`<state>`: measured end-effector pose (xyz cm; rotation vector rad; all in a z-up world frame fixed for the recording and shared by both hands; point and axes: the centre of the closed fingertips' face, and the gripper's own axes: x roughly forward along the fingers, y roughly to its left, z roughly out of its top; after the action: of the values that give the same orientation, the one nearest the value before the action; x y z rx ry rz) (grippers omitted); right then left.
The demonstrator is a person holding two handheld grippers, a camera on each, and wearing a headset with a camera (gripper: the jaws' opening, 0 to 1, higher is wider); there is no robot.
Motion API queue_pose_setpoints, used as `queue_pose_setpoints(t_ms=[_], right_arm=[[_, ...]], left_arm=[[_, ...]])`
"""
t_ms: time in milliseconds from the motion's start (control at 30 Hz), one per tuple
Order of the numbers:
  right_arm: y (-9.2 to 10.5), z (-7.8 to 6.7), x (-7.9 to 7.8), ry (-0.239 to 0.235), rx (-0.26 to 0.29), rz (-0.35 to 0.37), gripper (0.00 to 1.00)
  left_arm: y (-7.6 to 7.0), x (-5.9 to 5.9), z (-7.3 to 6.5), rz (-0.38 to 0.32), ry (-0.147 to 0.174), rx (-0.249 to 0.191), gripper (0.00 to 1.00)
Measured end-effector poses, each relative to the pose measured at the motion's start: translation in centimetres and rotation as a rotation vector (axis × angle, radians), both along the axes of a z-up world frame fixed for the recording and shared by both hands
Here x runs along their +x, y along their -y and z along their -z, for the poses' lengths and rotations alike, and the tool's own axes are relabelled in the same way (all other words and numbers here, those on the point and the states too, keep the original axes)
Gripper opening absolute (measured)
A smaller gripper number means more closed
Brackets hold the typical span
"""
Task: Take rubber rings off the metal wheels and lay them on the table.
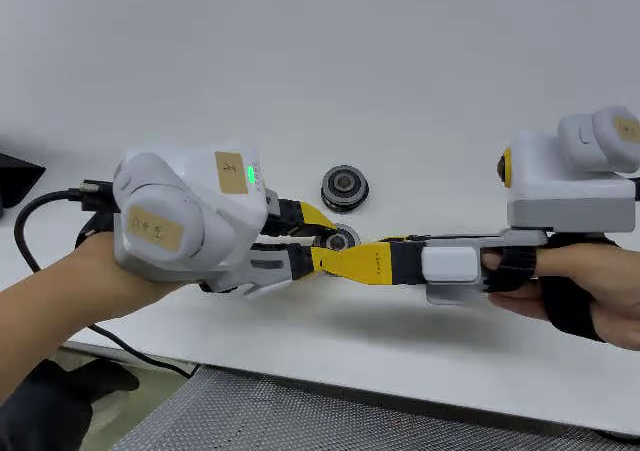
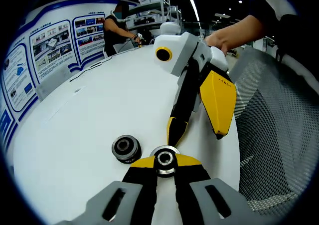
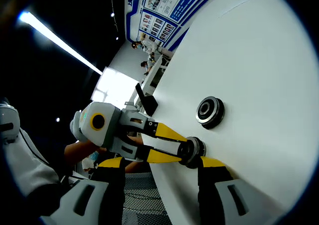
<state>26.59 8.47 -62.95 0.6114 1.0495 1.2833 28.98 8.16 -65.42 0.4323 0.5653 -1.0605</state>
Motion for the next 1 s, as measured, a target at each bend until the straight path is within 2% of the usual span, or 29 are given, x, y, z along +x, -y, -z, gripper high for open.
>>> queue_pose_setpoints(t_ms=[67,133,633,833,1000], right_arm=[[0.0,-0.2,0.4,-0.047,0.034,0.052,0.6],[0.1,-0.2,0.4,-0.06,0.053,0.072,0.6],[0.4,-0.6,0.8,-0.067,0.085,0.109,0.58],[0.5,-0.4,1.0,-0.061,0.077,0.113,0.54],[0.7,0.3,1.3,-0.06,0.044,0.125,0.45]], left_arm=[[0.0,0.0,0.0,0.0,-0.002,0.0,0.12],[0.0,0.0,0.0,0.005,-0.004,0.004,0.12],[0.1,-0.1,-0.1,0.004,-0.01,0.011,0.12],[0.2,-0.1,-0.1,0.004,-0.008,0.011,0.12],[0.2,-0.1,-0.2,0.003,-0.007,0.009,0.12]])
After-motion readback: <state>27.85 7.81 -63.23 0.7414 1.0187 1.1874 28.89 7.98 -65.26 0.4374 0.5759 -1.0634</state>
